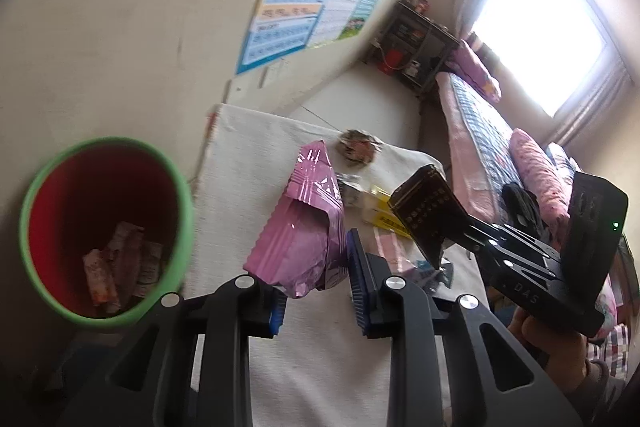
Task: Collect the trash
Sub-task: 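Carry the pink bag and brown box over the red bucket and open both tools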
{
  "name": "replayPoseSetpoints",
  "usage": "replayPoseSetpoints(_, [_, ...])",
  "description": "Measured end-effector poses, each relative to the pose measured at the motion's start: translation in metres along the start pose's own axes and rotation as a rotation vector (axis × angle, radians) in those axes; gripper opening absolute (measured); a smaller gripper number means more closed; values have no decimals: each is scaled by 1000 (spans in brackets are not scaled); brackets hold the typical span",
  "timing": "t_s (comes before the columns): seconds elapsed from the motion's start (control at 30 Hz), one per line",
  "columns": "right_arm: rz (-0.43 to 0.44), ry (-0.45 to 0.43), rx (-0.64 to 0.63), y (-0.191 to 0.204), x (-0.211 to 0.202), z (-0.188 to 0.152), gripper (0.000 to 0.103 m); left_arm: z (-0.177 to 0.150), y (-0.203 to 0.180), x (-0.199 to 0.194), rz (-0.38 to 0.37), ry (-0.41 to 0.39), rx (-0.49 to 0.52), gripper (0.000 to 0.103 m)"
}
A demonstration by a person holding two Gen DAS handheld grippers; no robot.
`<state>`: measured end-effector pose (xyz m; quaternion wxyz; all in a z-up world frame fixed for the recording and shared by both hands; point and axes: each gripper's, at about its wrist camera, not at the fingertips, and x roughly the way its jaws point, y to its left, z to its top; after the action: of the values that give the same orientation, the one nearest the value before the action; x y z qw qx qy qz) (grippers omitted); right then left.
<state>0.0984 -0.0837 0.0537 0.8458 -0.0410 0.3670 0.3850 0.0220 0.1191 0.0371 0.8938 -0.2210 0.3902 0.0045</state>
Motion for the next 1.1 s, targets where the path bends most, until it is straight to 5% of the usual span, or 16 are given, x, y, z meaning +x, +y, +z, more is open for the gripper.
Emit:
replayPoseSetpoints(0.63, [138,19,-95,100,70,48,20,17,100,-49,129,-92,-136,24])
replayPoseSetpoints(1.1, [166,108,-157,160,135,52,20,12,160,-57,242,-72,-186,24])
